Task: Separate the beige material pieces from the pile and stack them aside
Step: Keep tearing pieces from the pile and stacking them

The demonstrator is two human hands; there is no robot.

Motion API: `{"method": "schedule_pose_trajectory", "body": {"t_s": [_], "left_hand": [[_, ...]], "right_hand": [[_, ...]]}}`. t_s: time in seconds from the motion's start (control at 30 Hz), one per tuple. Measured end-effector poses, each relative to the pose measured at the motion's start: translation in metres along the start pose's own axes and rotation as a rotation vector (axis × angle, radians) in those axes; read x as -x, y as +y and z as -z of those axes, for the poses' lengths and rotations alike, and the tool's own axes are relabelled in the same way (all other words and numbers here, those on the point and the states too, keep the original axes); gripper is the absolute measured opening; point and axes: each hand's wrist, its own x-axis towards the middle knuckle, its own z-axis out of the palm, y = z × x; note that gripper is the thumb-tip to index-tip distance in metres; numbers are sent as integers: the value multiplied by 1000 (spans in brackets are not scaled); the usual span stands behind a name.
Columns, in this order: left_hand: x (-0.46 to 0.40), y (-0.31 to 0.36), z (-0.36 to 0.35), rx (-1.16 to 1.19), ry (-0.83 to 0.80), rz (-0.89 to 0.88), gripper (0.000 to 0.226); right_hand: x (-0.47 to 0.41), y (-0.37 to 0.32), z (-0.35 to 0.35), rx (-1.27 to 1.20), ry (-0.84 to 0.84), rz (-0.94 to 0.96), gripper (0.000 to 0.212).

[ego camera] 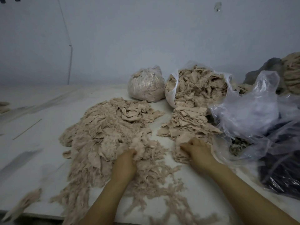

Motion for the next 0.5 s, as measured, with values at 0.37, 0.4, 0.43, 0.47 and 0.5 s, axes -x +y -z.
{"method": "schedule_pose_trajectory", "body": {"t_s": [0.37,0.4,0.43,0.47,0.5], "left_hand": [[19,-17,20,284,-171,157,44],[21,-14,20,349,-181,169,48],[24,-10,21,441,-176,170,48],[27,-6,23,544,-168,159,46],[31,-3,25,642,-179,133,46]], "right_hand": [[22,-92,-10,-371,-59,110,26],[30,-102,-16,-450,-92,82,21],[37,-111,-18,-555,-107,38,18],[41,-117,-20,-696,-108,-12,25],[43,-122,-21,-875,-125,-77,31]]}}
